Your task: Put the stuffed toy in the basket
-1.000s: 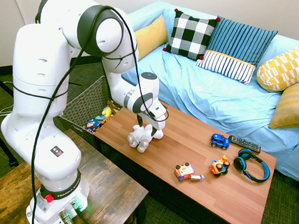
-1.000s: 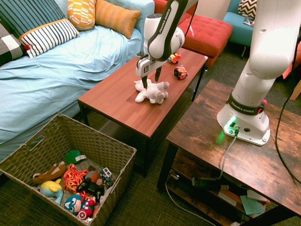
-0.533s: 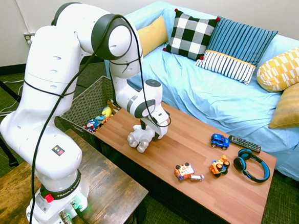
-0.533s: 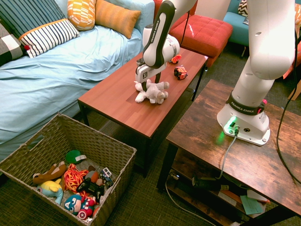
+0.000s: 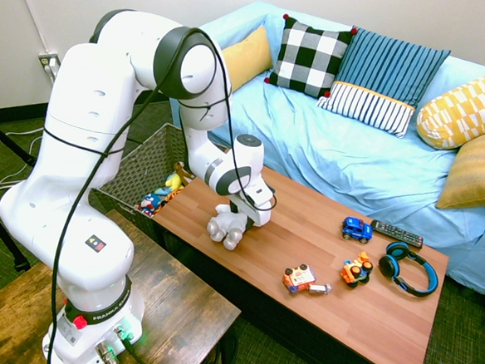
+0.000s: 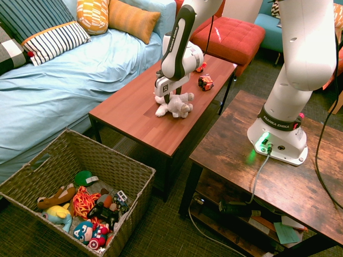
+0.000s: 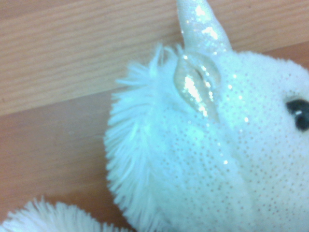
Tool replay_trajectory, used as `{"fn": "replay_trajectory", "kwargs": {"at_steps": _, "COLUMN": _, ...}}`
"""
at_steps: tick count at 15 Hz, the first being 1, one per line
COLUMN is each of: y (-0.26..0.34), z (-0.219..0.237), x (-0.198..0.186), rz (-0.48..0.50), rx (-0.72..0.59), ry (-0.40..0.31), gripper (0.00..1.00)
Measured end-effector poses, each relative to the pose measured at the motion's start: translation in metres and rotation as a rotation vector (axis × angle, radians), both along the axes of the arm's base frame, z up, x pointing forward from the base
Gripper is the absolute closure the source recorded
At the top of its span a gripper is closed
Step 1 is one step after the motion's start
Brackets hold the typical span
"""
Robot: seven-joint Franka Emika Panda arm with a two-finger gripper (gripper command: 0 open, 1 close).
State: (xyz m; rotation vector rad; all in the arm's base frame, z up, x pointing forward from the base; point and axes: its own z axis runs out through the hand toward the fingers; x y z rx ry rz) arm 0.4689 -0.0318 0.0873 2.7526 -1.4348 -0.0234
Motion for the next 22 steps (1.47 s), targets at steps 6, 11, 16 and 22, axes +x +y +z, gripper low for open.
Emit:
{"fn": "replay_trajectory", "kwargs": {"at_steps": 6, "y": 0.016, "z": 0.016, "x": 0.006, "rz": 0.126, "rx": 0.056, "ry": -0.002, "gripper": 1.00}}
{"fn": "replay_trajectory", "kwargs": {"at_steps": 11, "y": 0.103, "z": 0.111, "x": 0.026, "rz": 0.278, "rx": 0.078, "ry": -0.075, "gripper": 1.00}}
{"fn": "replay_trajectory", "kwargs": {"at_steps": 16, "y": 0.213, "z": 0.145, "x": 0.056, "rz": 0.373, "rx": 0.064, "ry": -0.109, "gripper": 1.00}}
{"fn": "replay_trajectory", "kwargs": {"at_steps": 22, "y": 0.362, "z": 0.058, "x": 0.076, "rz": 0.488, "rx": 0.091, "ry": -0.068, "gripper": 1.00}}
